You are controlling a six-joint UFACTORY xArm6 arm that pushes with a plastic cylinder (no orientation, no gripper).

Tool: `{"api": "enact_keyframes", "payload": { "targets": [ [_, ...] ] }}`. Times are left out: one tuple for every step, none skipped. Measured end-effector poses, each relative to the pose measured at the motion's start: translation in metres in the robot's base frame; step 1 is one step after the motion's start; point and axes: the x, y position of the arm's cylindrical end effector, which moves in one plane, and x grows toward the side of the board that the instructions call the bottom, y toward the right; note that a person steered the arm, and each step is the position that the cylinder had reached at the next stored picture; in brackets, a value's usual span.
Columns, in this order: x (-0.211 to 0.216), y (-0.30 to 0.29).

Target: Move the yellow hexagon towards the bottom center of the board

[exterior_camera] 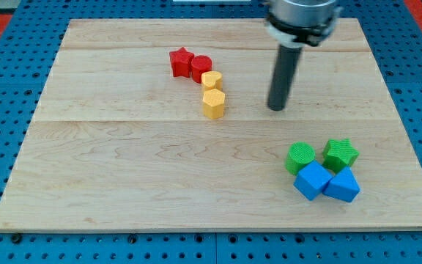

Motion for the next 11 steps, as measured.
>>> {"api": "enact_keyframes", "payload": {
  "targets": [
    [-0.009, -0.055],
    [0.015, -0.115],
    [-0.008, -0.133],
    [-0.031, -0.141],
    [0.007, -0.150],
    [0.045, -0.142],
    [0.021, -0.157],
    [0.039, -0.175],
    [0.080, -0.180],
    [0.085, -0.210],
    [0.117, -0.208]
  ]
}}
